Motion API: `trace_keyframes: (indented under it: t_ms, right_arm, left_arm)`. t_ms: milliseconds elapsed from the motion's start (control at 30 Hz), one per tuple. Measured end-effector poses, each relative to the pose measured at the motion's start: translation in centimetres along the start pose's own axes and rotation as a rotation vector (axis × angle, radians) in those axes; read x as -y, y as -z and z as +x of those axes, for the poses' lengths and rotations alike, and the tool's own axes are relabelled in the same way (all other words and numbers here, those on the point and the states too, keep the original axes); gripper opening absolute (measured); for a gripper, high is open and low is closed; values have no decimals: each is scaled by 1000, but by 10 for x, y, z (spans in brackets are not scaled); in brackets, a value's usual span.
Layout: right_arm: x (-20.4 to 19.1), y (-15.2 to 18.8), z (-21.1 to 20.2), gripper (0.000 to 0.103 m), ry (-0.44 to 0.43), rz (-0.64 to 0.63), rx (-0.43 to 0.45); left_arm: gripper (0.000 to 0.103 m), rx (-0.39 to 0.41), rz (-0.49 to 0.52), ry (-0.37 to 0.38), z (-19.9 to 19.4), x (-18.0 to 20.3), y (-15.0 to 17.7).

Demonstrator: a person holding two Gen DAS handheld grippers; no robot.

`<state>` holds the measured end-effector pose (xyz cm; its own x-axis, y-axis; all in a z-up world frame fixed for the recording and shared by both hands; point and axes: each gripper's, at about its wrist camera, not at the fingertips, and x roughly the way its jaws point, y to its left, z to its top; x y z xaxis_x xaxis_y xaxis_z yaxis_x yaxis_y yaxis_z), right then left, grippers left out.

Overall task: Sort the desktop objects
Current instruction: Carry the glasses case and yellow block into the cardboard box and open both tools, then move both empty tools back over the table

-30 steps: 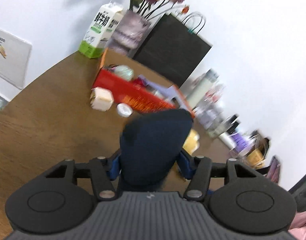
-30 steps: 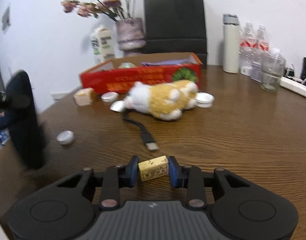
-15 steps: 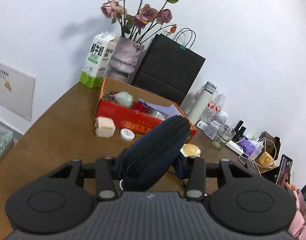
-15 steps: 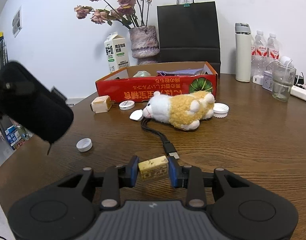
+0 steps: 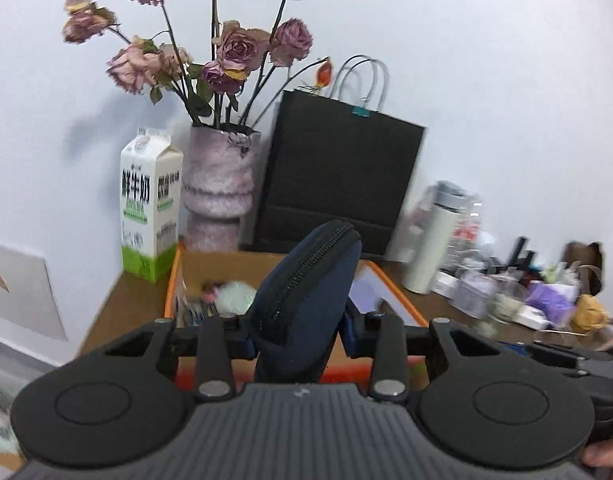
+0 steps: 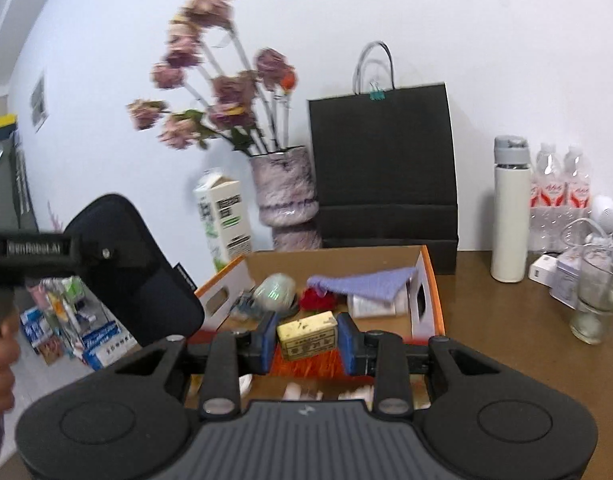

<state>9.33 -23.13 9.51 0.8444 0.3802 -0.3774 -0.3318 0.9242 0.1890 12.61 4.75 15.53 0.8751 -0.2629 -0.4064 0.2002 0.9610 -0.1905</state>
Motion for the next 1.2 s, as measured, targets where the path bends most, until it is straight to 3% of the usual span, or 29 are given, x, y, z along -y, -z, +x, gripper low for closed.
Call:
trace_keyframes:
  t_ms: [133, 233, 300, 333, 367, 400, 467, 533, 600, 733, 800, 933, 1000, 1133, 1200]
  right_arm:
    - [11, -26, 64, 30, 6, 52, -82]
    - [12, -37, 117, 30, 0, 103, -175]
    - [9, -39, 152, 30, 8, 111, -236]
    - [5, -38, 164, 31, 26, 92, -258]
    - [2, -37, 177, 31, 37, 83, -281]
    - [4, -36, 190, 32, 40, 104, -301]
    - [13, -34, 207, 34, 35, 185, -349]
    - [21, -35, 209, 41, 24, 247, -352]
    - [26, -38, 201, 47, 22, 264, -323]
    - [37, -47, 175, 48, 78, 275, -272]
    - [46, -51, 163, 58, 111, 265, -241]
    - [56, -49, 129, 59, 134, 250, -207]
    - [53, -46, 118, 63, 146, 214, -211]
    - [42, -32, 104, 70, 158, 142, -247]
    - [34, -22, 95, 71, 154, 101, -262]
  left_arm:
    - [37, -41, 45, -102, 61, -5, -20]
    - [38, -180, 57, -132, 117, -9, -17]
    - [38, -246, 44, -118, 144, -12, -11]
    - [38, -247, 23, -98, 150, -15, -8]
    - [45, -245, 3, -70, 152, -18, -8]
    - [50, -250, -24, -33, 152, -21, -8]
    - [52, -225, -66, 11, 144, -27, -13]
    - [60, -169, -53, 54, 127, -28, -21]
    - [70, -126, -20, 43, 112, -25, -29]
    - [71, -98, -11, -14, 86, -33, -32]
    - [72, -106, -6, -56, 77, -36, -30]
    - [75, -161, 11, -144, 67, -39, -15]
    - [82, -196, 5, -183, 65, -40, -6]
    - [85, -242, -20, -195, 56, -38, 8]
    - [92, -247, -47, -208, 45, -36, 16]
